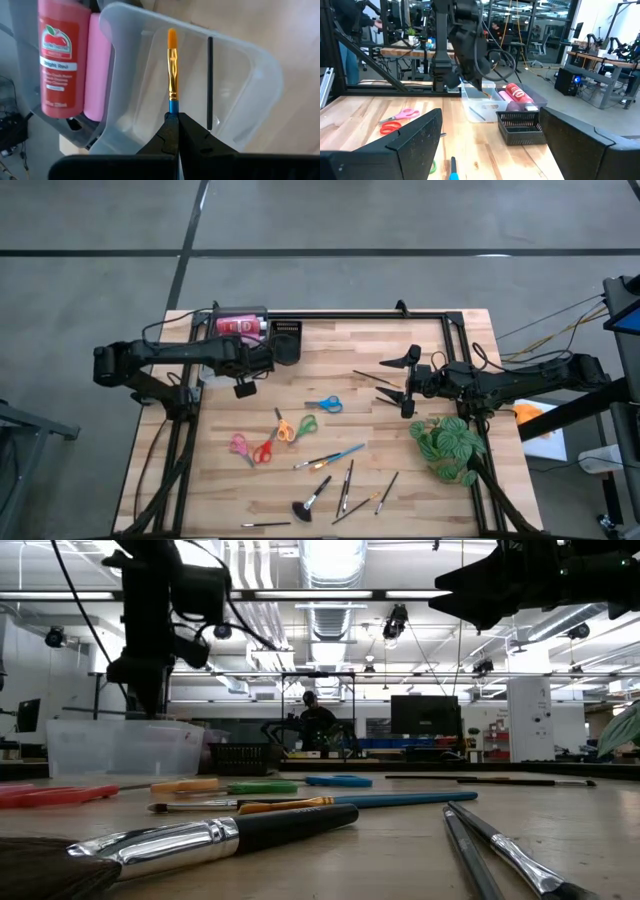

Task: Pick & Place Paint Supplies
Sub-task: Put the blue paint brush into the transparent bin, then put the black paint brush into the transparent bin

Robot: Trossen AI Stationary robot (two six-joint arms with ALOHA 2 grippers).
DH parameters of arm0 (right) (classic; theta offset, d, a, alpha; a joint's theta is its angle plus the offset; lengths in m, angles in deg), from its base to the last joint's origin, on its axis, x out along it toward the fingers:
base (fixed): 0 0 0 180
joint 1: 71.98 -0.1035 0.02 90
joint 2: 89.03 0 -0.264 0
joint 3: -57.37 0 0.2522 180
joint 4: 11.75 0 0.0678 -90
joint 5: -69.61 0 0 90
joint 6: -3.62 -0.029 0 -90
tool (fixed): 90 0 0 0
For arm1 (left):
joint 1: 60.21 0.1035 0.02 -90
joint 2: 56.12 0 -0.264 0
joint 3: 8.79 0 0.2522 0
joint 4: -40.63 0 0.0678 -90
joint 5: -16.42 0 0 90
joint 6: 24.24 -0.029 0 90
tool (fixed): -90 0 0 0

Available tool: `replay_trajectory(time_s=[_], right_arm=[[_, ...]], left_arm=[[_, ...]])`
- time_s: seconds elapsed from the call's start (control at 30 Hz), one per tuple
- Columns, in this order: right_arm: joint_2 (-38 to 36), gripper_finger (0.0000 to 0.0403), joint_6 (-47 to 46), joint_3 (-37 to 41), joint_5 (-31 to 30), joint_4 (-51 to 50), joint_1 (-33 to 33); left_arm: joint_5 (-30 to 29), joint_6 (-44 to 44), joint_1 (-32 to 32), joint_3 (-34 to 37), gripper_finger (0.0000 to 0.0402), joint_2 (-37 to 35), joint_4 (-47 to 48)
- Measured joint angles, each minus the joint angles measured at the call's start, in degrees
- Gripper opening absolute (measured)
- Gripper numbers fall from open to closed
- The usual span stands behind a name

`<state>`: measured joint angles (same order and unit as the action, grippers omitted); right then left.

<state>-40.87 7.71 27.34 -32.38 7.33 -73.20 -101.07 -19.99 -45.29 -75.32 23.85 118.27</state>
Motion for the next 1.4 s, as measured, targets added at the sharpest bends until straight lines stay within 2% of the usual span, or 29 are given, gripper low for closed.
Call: replay_trajectory(time_s=[0.17, 0.23, 0.53, 0.93, 1.4], right_arm=[[0.0, 0.0331, 0.0, 0.0, -0.01, 0.02, 0.0], [0.0, 0.0331, 0.01, 0.0, -0.01, 0.02, 0.01], [0.0, 0.0331, 0.01, 0.0, 0.01, 0.02, 0.01], [0.02, 0.0331, 0.01, 0.0, -0.01, 0.02, -0.01], [0.07, 0.0331, 0.01, 0.0, -0.01, 0.02, -0.01]], left_arm=[[0.24, -0.68, 0.87, 2.61, 0.0, -0.01, -3.98], [2.22, -2.7, 0.87, 3.08, 0.0, -0.01, -5.72], [3.54, -4.09, 1.33, 3.21, 0.0003, -0.01, -6.24], [4.61, -4.52, 1.72, 3.21, 0.0084, -0.01, -6.72], [3.04, -5.14, 1.72, 3.2, 0.0091, -0.4, -6.46]])
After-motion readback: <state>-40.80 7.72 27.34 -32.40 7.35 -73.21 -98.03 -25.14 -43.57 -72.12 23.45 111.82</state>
